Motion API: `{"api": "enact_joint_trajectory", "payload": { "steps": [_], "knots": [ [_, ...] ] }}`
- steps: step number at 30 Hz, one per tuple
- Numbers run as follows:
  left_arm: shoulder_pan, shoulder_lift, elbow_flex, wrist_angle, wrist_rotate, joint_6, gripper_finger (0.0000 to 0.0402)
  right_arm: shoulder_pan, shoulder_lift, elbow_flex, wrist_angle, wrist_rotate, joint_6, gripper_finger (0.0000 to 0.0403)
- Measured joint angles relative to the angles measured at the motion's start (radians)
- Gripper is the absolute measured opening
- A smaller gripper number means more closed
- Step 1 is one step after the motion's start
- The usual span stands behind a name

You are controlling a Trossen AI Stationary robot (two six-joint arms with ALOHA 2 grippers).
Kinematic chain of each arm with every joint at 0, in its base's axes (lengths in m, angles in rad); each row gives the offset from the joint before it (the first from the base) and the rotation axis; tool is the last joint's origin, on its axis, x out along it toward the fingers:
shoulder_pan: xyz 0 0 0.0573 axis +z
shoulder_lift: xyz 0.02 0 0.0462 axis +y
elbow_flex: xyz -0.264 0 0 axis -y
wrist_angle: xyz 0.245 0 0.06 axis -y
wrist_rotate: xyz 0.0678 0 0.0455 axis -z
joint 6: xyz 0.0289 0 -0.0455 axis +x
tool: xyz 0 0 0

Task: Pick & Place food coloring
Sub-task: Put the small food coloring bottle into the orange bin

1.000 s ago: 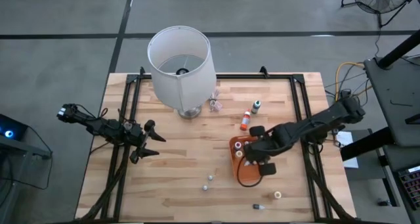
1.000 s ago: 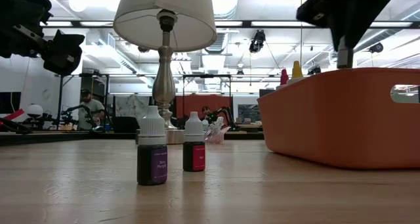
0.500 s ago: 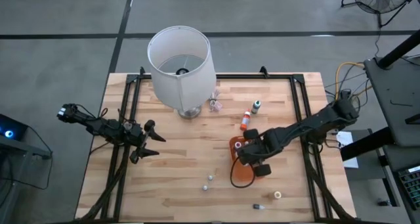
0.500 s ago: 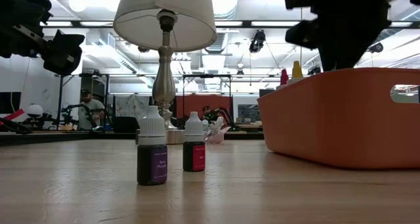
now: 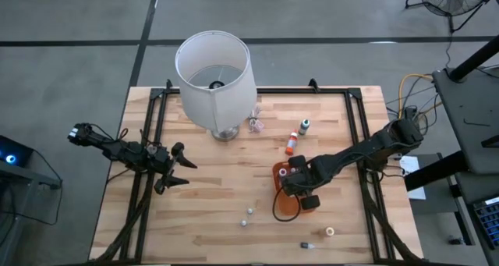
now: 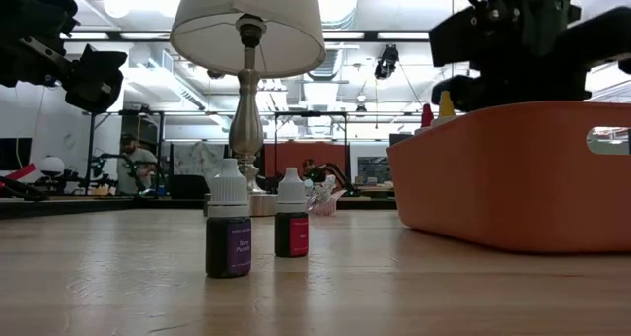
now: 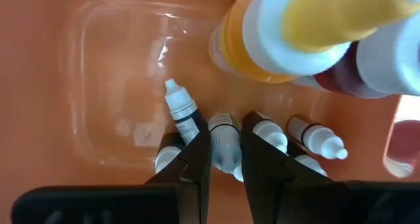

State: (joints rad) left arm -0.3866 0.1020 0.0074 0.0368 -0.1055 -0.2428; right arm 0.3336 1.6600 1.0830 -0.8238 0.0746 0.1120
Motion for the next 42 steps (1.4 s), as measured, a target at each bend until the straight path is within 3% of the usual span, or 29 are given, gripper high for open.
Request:
{"api": "enact_joint_trajectory", "payload": {
  "steps": [16, 42],
  "knots": [
    [0.0, 0.0, 0.0, 0.0, 0.0, 0.0, 0.0258, -0.001, 0.0, -0.068, 0.098, 0.001, -0.01, 0.0063],
    [0.0, 0.0, 0.0, 0.0, 0.0, 0.0, 0.0258, -0.013, -0.041, -0.016, 0.026, 0.034, -0.007, 0.0161]
  ]
}}
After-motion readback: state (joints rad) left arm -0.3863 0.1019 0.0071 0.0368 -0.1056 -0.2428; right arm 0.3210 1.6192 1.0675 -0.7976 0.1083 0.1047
